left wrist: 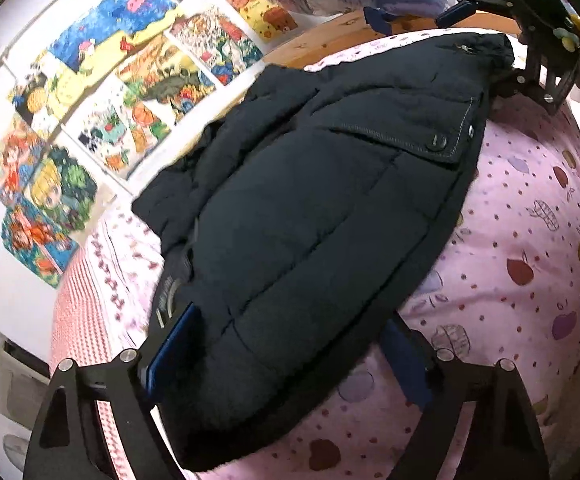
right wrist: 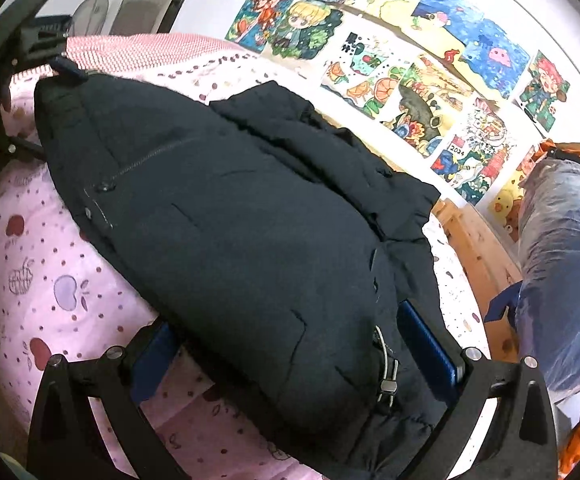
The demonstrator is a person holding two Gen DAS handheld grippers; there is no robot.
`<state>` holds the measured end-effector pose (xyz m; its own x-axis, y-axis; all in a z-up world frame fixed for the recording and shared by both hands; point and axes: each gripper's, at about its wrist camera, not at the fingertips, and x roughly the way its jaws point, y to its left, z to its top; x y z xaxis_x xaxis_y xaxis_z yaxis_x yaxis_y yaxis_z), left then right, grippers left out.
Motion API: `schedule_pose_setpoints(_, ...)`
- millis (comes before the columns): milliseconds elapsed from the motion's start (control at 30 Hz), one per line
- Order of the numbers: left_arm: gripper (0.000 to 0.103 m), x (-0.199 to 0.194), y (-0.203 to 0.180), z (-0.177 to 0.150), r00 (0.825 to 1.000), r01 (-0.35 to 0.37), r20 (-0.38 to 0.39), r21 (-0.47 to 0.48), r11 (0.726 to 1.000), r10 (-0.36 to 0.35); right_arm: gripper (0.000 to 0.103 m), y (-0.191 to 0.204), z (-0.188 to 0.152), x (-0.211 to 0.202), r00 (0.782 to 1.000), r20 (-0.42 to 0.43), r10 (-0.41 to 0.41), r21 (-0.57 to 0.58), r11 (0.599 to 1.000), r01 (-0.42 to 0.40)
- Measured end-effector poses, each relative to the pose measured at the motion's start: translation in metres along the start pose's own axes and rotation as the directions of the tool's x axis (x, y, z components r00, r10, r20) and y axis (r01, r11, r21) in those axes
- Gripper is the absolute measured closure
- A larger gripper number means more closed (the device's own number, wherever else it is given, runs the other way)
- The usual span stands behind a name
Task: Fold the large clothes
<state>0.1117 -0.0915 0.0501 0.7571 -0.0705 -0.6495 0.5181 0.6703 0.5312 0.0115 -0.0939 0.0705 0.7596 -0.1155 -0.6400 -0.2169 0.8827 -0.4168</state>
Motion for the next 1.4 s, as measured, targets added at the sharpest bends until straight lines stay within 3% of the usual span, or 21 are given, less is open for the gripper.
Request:
schedule_pose_setpoints(133,0.017,-0.005,0.014,0.009,0.998,-0.037,0.040,-0.024,0.999,0.038,0.002,0.000,-0.006,0.005,0.993,-0.021,0.115,0.033,0.993,-0.114)
schedule_pose_setpoints(200,0.023,-0.006,0.023,0.013,0.998,-0.039,0.046,-0.052,0.998,0.041,0.002,0.005,-0.010,0.014,0.986,-0.056,0.159,0.027,0.987,-0.157)
schedule_pose_setpoints(300,0.025,-0.006,0.028,0.014,0.999,-0.025,0.043,-0.075,0.997,0.028,0.002,0.017,-0.015,0.019,0.992,-0.084,0.096,-0.044,0.994,-0.100)
schedule_pose_setpoints(400,0.026,-0.004,0.026,0.012,0.999,-0.024,0.035,-0.071,0.997,0.027,0.005,0.013,-0.017,0.014,0.999,-0.046,0.008,-0.058,0.998,-0.011)
schedule_pose_setpoints(533,0.030,-0.004,0.023,0.012,0.999,-0.021,0.033,-0.060,0.998,0.023,0.023,-0.006,-0.011,0.001,0.999,0.035,0.004,0.053,0.999,-0.005)
schedule_pose_setpoints(567,0.031,-0.004,0.023,0.013,0.999,-0.024,0.036,-0.054,0.998,0.026,0.026,-0.009,-0.009,-0.001,0.999,0.049,0.004,0.064,0.998,-0.007)
schedule_pose_setpoints(633,0.033,-0.005,0.020,0.014,0.998,-0.042,0.048,-0.030,0.999,0.043,0.043,-0.013,-0.002,-0.004,0.996,0.089,0.009,0.075,0.997,-0.016)
schedule_pose_setpoints(767,0.041,-0.008,0.023,0.018,0.994,-0.078,0.075,-0.010,0.997,0.078,0.061,-0.023,0.015,-0.008,0.987,0.158,0.001,0.083,0.996,-0.014)
schedule_pose_setpoints(867,0.068,-0.009,0.029,0.024,0.994,-0.070,0.079,-0.024,0.997,0.072,0.069,-0.030,0.026,-0.006,0.980,0.198,-0.026,0.087,0.996,0.008)
schedule_pose_setpoints(900,0.085,-0.009,0.031,0.028,0.995,-0.056,0.078,-0.025,0.998,0.058,0.073,-0.031,0.029,-0.005,0.979,0.201,-0.028,0.089,0.996,0.010)
schedule_pose_setpoints(1033,0.094,-0.011,0.044,0.051,0.991,-0.095,0.087,-0.064,0.993,0.100,0.094,-0.025,0.043,-0.009,0.976,0.215,-0.035,0.092,0.996,0.015)
schedule_pose_setpoints(1133,0.096,-0.025,0.066,0.065,0.984,-0.105,0.125,-0.158,0.982,0.126,0.097,-0.022,0.052,-0.022,0.968,0.246,-0.051,0.094,0.995,0.028)
schedule_pose_setpoints(1267,0.097,-0.046,0.085,0.072,0.970,-0.112,0.187,-0.215,0.970,0.153,0.098,-0.029,0.061,-0.047,0.948,0.303,-0.101,0.115,0.991,0.069)
schedule_pose_setpoints(1400,0.097,-0.078,0.095,0.082,0.940,-0.158,0.265,-0.222,0.962,0.216,0.099,-0.036,0.074,-0.076,0.917,0.366,-0.156,0.109,0.986,0.124)
